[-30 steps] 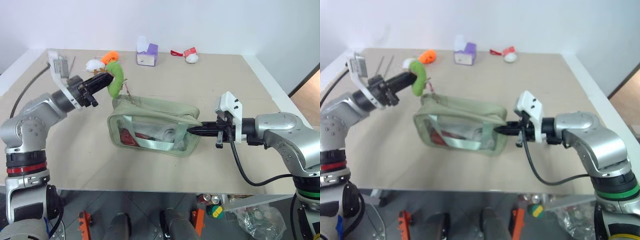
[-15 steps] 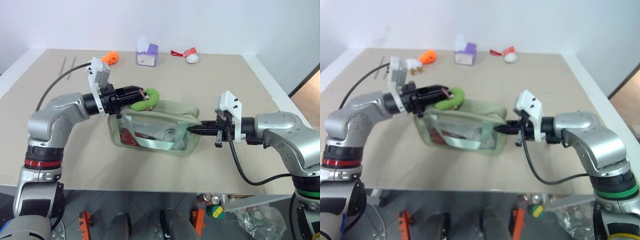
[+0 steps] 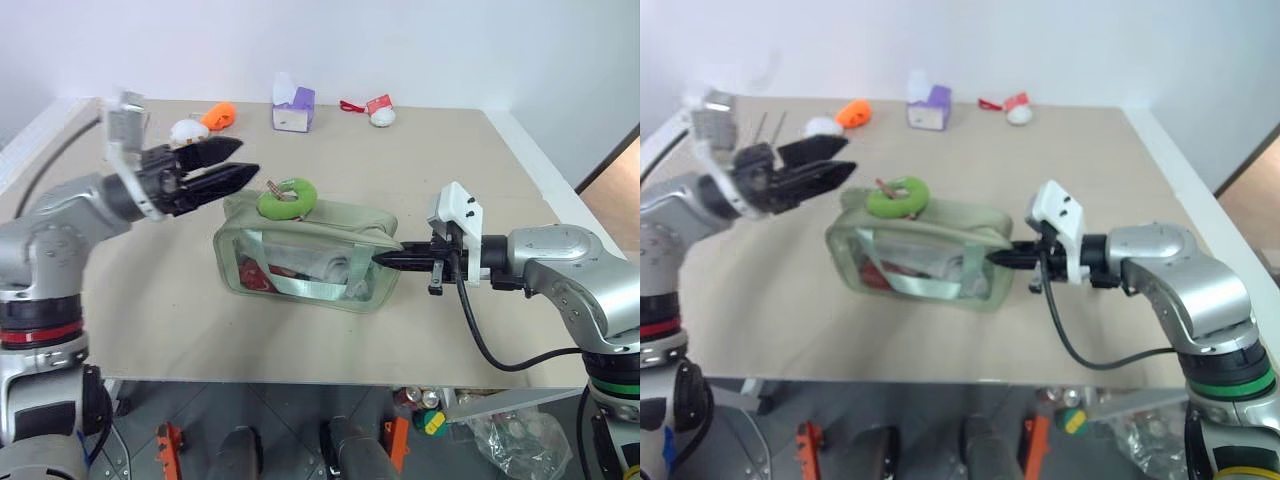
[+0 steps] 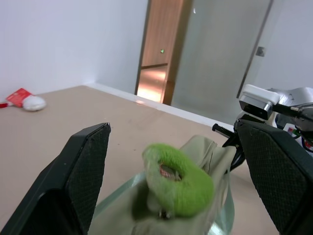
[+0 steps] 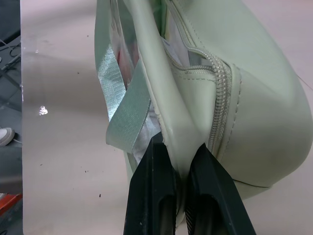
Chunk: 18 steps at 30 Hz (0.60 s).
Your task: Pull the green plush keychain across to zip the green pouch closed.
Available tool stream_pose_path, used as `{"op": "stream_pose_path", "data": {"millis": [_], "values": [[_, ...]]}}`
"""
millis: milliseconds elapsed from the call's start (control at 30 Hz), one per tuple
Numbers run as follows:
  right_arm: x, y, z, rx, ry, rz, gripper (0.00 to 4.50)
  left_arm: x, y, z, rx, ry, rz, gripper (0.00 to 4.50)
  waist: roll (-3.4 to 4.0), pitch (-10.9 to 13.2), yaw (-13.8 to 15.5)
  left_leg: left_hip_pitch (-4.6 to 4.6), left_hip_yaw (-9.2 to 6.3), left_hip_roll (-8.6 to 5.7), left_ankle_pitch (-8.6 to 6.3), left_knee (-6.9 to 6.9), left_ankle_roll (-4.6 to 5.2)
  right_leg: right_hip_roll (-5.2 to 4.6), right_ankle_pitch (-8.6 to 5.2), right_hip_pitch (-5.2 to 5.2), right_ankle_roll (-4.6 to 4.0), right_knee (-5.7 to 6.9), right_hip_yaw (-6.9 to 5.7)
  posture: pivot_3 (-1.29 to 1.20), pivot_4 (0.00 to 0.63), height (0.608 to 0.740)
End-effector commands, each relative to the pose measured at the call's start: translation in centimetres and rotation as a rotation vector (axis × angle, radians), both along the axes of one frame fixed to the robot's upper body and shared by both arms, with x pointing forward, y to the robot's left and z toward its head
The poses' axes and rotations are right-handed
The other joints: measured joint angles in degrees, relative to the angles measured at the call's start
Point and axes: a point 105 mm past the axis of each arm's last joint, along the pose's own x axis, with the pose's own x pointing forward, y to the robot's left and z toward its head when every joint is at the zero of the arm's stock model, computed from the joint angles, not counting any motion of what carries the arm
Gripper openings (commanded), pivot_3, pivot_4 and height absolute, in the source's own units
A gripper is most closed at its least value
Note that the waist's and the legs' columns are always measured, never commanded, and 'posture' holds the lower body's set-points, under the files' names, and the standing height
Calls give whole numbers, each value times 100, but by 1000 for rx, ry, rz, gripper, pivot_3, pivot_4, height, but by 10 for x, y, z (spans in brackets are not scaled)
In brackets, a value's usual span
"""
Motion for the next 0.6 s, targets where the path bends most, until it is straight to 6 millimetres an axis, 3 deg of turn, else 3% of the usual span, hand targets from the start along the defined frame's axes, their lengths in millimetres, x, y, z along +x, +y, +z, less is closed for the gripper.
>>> {"op": "stream_pose_path", "data": {"millis": [33, 233, 467, 600], "values": [[-4, 7, 5, -4, -26, 37, 0, -19, 11, -14, 54, 29, -21, 4229, 0, 0, -17, 0, 0, 0, 0, 0, 0, 0, 0, 0, -1, 0, 0, 0, 150, 740], [-3, 7, 6, -8, -28, 41, 0, -22, 17, -57, 168, 145, -1, 4229, -1, 0, -19, -1, -2, 1, 0, 0, 0, -1, -9, -1, -16, 0, -5, 0, 150, 740], [-4, 6, 6, -9, -27, 38, 0, -13, 10, -67, 154, 173, -10, 4229, -1, 0, -21, 0, 1, 1, 0, 0, 0, -1, -11, -1, -21, 0, -3, 0, 150, 740], [-5, 4, 6, -12, -26, 28, 0, -8, 6, -71, 143, 174, -17, 3286, -1, 0, -21, -1, 1, 2, 0, -3, 0, 0, -3, -3, -8, 0, -2, 0, 150, 740]]}}
